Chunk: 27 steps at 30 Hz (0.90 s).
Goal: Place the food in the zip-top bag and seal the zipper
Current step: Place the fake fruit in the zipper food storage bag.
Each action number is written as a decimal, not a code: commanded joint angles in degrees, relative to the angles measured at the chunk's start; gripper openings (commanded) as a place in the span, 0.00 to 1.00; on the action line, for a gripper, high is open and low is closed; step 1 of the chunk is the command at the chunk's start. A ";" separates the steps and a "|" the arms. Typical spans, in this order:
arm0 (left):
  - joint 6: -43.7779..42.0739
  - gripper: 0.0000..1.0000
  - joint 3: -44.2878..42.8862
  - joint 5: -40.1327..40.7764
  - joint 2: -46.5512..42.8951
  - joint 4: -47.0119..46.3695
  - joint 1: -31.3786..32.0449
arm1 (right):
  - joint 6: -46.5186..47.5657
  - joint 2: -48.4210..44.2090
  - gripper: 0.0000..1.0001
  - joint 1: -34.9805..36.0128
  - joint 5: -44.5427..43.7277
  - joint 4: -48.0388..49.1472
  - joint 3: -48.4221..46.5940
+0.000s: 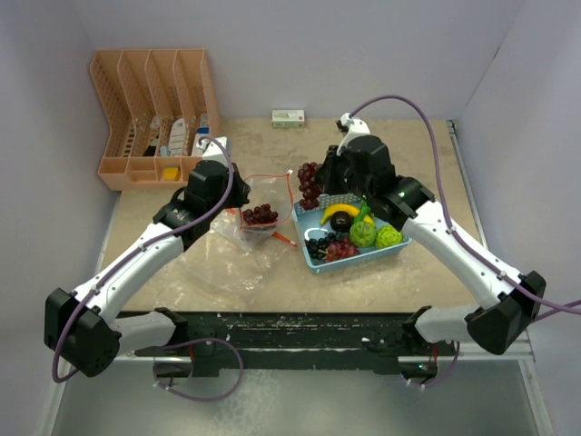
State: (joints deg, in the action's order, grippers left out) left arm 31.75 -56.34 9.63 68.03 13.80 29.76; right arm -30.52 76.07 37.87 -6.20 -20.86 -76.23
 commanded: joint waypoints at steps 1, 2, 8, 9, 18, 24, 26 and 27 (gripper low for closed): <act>-0.55 0.00 0.50 0.13 -0.29 -2.99 0.08 | 3.78 -2.52 0.00 0.36 6.40 5.66 -4.18; -0.55 0.00 0.54 0.11 -0.37 -3.00 0.04 | 3.74 -2.71 0.00 0.32 7.65 6.84 -4.18; -0.56 0.00 0.51 -0.22 -0.35 -3.01 0.04 | 2.05 -2.25 0.00 0.45 16.58 13.96 -3.36; -0.55 0.00 0.50 -0.30 -0.40 -3.07 0.04 | 1.49 -2.25 0.00 0.43 17.48 14.88 -2.65; -0.83 0.00 0.39 -0.41 -0.41 -3.15 0.04 | -1.29 2.34 0.00 0.89 22.15 20.54 -1.84; -0.97 0.00 0.17 -0.63 0.05 -3.33 0.04 | -1.96 5.75 0.00 1.77 21.14 23.61 -0.37; -1.11 0.00 0.08 -0.62 0.01 -3.26 0.04 | -1.95 6.89 0.00 2.47 21.18 23.52 -0.32; -1.16 0.00 0.06 -0.66 0.02 -3.26 0.04 | -1.87 7.31 0.00 2.98 21.14 23.36 -0.20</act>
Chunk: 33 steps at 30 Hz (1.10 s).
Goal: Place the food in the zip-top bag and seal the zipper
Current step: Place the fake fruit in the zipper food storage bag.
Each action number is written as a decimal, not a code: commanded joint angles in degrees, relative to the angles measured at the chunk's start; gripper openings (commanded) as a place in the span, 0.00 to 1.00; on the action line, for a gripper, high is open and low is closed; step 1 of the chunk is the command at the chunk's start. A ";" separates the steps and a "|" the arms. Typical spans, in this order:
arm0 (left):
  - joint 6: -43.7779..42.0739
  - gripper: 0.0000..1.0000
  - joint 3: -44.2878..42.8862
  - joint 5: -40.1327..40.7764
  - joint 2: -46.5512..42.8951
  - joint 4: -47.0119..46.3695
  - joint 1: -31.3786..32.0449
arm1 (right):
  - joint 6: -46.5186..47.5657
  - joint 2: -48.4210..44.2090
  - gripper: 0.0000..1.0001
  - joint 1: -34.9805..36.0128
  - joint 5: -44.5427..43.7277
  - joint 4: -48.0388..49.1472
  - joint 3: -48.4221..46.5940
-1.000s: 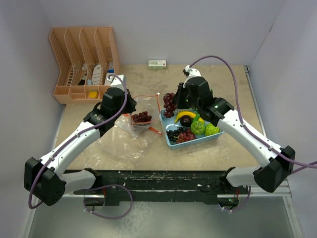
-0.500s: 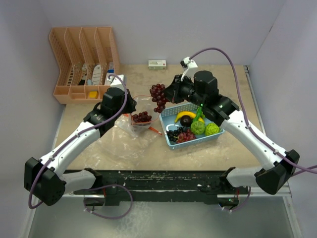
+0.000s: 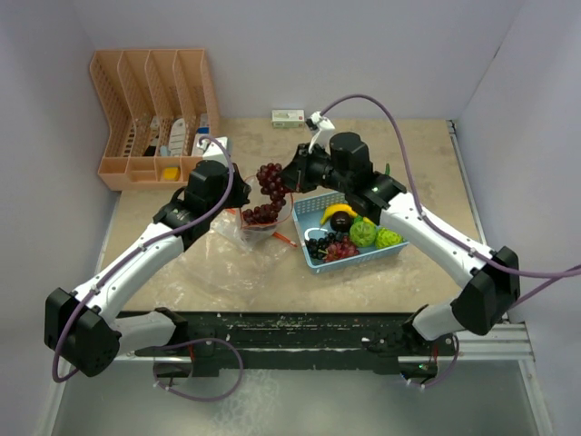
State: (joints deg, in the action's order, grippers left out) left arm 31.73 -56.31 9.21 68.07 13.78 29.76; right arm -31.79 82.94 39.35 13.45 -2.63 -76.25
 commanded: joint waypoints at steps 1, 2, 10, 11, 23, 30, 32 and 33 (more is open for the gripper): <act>-1.14 0.00 0.00 -0.17 0.04 -3.17 0.05 | -0.62 0.80 0.00 1.96 1.45 5.14 0.09; -1.16 0.00 0.03 -0.16 0.03 -3.15 0.04 | -0.68 1.15 0.00 2.36 1.36 5.22 0.50; -1.05 0.00 -0.01 -0.53 -0.20 -3.09 0.05 | -1.01 5.51 0.00 3.15 -4.26 2.65 -1.47; -1.05 0.00 0.00 -0.56 -0.09 -3.21 0.04 | -0.89 6.41 0.00 3.17 -5.62 1.31 -2.58; -0.93 0.00 -0.08 -1.13 0.53 -3.31 0.04 | 1.40 7.45 0.67 3.22 -10.17 -5.20 -5.57; -0.90 0.00 -0.03 -1.16 0.61 -2.98 0.03 | 1.53 1.75 0.69 3.27 -14.86 -10.54 -4.80; -0.97 0.00 -0.11 -1.14 0.58 -2.97 0.05 | -0.59 -0.12 0.71 3.11 -17.52 -14.22 -3.87; -0.96 0.00 -0.03 -1.21 0.50 -2.97 0.04 | -1.26 -0.89 0.73 3.08 -20.48 -17.25 -3.41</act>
State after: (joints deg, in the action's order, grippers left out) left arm 31.70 -56.31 8.14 68.77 13.37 29.76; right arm -31.40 86.80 42.48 0.62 -12.86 -79.75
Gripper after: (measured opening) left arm 0.007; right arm 0.708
